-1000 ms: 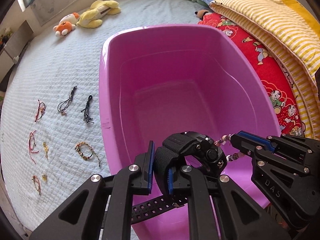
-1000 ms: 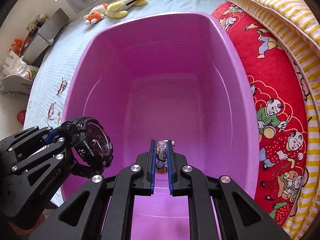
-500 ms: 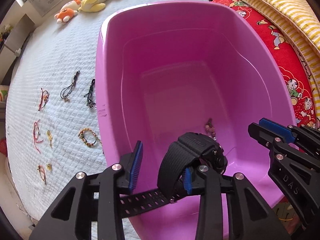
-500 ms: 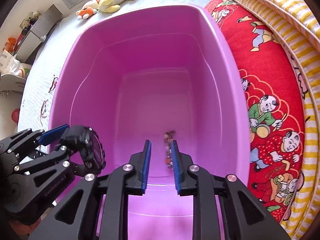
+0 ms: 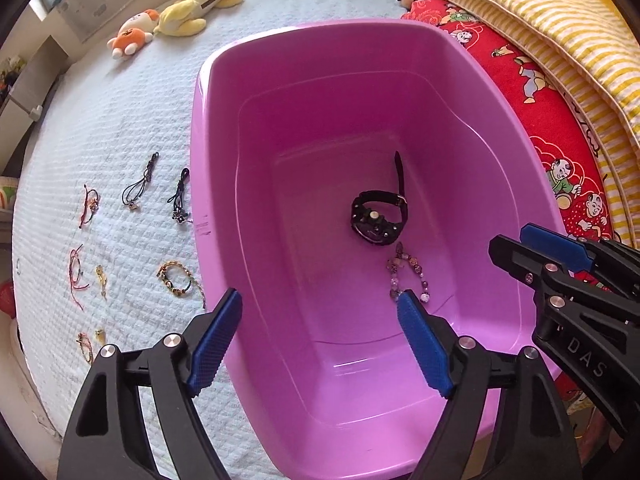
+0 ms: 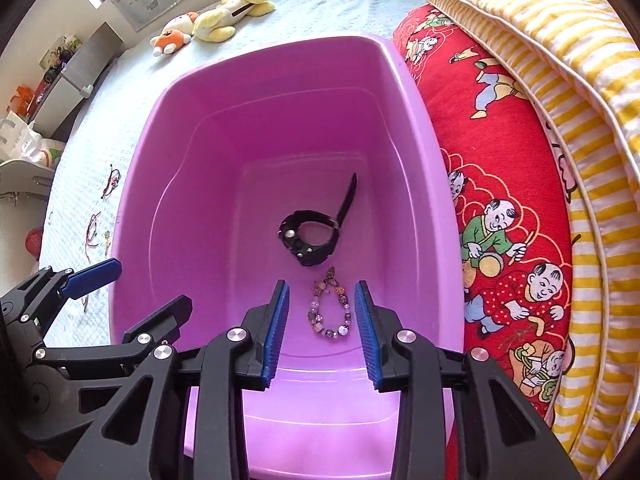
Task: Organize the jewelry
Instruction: 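Open both tools to drop the watch and bracelet into the tub, then withdraw both tools from the tub back over the remaining jewelry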
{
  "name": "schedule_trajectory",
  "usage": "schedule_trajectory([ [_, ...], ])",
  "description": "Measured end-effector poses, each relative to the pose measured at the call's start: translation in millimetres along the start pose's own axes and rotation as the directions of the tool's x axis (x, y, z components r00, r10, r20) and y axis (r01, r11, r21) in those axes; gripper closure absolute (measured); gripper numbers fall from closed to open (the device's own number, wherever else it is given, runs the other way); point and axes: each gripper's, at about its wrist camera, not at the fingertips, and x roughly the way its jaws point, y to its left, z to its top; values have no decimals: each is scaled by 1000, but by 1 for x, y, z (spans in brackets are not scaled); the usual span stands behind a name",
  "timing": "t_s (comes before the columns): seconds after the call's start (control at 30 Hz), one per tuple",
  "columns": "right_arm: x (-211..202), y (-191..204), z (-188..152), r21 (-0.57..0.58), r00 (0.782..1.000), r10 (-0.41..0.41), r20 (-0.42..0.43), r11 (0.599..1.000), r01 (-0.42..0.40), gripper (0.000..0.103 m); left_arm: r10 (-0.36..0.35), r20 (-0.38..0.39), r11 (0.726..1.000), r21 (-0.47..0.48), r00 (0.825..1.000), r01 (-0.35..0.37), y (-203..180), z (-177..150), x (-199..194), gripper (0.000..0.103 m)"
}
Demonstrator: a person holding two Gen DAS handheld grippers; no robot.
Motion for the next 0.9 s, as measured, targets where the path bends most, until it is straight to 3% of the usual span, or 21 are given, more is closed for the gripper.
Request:
schedule_trajectory([
  [0.57, -47, 8, -18, -40, 998, 47, 45, 998, -45, 64, 3, 85, 994, -114, 996, 7, 34, -15, -52, 24],
  [0.9, -60, 53, -27, -134, 994, 106, 31, 986, -101, 59, 24, 129, 981, -196, 991, 1, 73, -44, -84, 24],
])
